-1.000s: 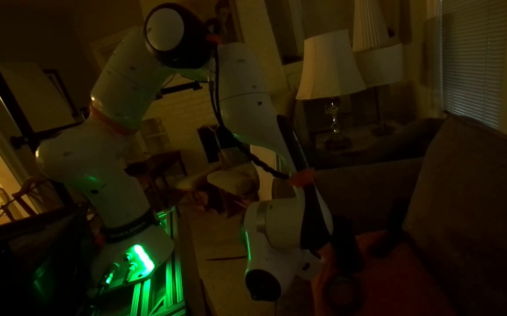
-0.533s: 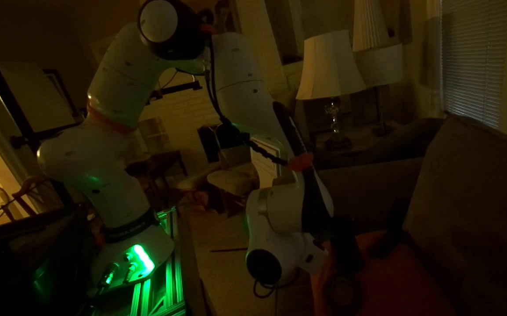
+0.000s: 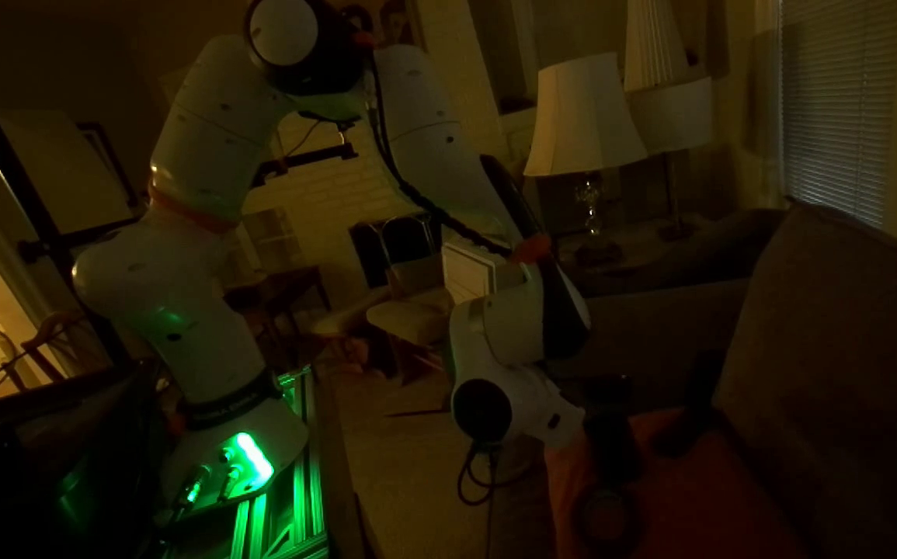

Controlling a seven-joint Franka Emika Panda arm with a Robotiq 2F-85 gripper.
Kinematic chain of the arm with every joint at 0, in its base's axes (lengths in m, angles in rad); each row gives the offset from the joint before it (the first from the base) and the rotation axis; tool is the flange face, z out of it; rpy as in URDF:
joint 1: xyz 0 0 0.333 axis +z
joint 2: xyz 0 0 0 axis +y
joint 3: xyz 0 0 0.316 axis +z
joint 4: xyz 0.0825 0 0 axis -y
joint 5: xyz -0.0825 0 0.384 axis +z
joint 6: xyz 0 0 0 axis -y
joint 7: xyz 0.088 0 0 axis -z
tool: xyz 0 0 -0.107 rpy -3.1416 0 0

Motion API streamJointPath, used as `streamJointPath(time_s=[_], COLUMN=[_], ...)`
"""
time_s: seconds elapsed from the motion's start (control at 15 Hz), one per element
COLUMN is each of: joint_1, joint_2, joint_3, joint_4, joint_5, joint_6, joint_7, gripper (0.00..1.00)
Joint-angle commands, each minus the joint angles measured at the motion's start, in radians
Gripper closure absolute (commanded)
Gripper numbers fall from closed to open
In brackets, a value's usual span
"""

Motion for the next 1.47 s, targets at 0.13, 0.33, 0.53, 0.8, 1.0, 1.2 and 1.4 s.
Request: streamJointPath(time_s=[0.13,0.33,0.53,0.8,1.0,1.2,1.4], joint_1=[0.044,0.046,0.043,0.031,0.031,0.031,0.031], joint_2=[-0.058,-0.068,-0.075,-0.055,-0.055,-0.055,-0.055], joint_3=[0.032,0.042,0.047,0.046,0.046,0.046,0.046], joint_4=[-0.011,-0.008,-0.015,0.001,0.001,0.001,0.001], joint_5=[0.045,0.044,0.047,0.013,0.013,0.013,0.013], joint_6=[0.131,0.159,0.175,0.145,0.145,0.145,0.145], joint_7=[0.036,0.051,0.054,0.057,0.059,0.059,0.060], gripper=[0.99,0.99,0.99,0.94,0.94,0.94,0.94])
